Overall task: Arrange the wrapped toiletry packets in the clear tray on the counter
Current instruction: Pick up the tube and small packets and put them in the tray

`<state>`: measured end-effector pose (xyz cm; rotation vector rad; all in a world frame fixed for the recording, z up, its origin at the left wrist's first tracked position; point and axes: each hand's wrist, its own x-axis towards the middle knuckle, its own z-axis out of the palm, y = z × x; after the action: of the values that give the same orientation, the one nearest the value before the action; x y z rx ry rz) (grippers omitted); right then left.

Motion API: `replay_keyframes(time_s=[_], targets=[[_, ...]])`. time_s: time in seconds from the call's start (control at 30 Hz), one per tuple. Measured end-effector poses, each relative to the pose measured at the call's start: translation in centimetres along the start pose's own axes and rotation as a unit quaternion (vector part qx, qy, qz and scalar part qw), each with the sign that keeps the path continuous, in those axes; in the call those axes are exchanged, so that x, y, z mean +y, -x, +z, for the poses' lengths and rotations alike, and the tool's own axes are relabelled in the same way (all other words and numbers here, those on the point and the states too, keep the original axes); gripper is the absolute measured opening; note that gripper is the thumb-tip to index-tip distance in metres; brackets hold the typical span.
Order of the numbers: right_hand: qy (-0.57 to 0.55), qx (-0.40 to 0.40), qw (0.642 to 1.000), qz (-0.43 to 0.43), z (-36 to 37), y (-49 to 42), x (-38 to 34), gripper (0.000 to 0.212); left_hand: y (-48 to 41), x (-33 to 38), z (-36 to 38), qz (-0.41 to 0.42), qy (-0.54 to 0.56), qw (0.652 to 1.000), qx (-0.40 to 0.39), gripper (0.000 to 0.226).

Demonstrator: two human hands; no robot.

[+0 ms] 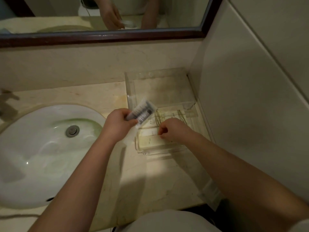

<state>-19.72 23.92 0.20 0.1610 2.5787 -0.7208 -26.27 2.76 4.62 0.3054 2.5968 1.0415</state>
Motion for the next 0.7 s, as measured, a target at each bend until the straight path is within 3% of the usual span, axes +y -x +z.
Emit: replay_keyframes(time_s=[0.1, 0.23, 0.33, 0.43, 0.57, 0.63, 0.7], targets=[[0.024, 0.049, 0.999, -0.002, 0.7, 0.5, 0.3, 0.011, -1.5, 1.9, 1.6, 0.051, -0.050, 0.996, -0.050, 0.008], [-0.044, 0.161, 0.984, 0.055, 1.6, 2.6, 2.5, 0.014, -3.2, 3.9, 4.6, 0.120, -0.134, 0.978, -0.105, 0.011], [-0.070, 0.162, 0.982, 0.074, 1.7, 3.8, 3.9, 0.011, -4.2, 4.1, 6.3, 0.163, -0.235, 0.952, -0.112, 0.011], [-0.076, 0.156, 0.982, 0.070, 1.7, 4.1, 4.2, 0.012, -4.6, 3.7, 7.3, 0.207, -0.295, 0.930, -0.070, 0.017], [-0.074, 0.161, 0.982, 0.063, 2.1, 4.1, 4.0, 0.012, -3.5, 2.4, 8.4, 0.273, -0.256, 0.926, 0.049, 0.044], [-0.067, 0.164, 0.983, 0.056, 2.2, 4.1, 4.0, 0.013, -2.8, 1.9, 8.5, 0.295, -0.238, 0.919, 0.112, 0.040], [-0.057, 0.166, 0.983, 0.052, 2.3, 4.2, 4.0, 0.016, -2.3, 1.3, 8.7, 0.338, -0.227, 0.909, 0.088, 0.033]])
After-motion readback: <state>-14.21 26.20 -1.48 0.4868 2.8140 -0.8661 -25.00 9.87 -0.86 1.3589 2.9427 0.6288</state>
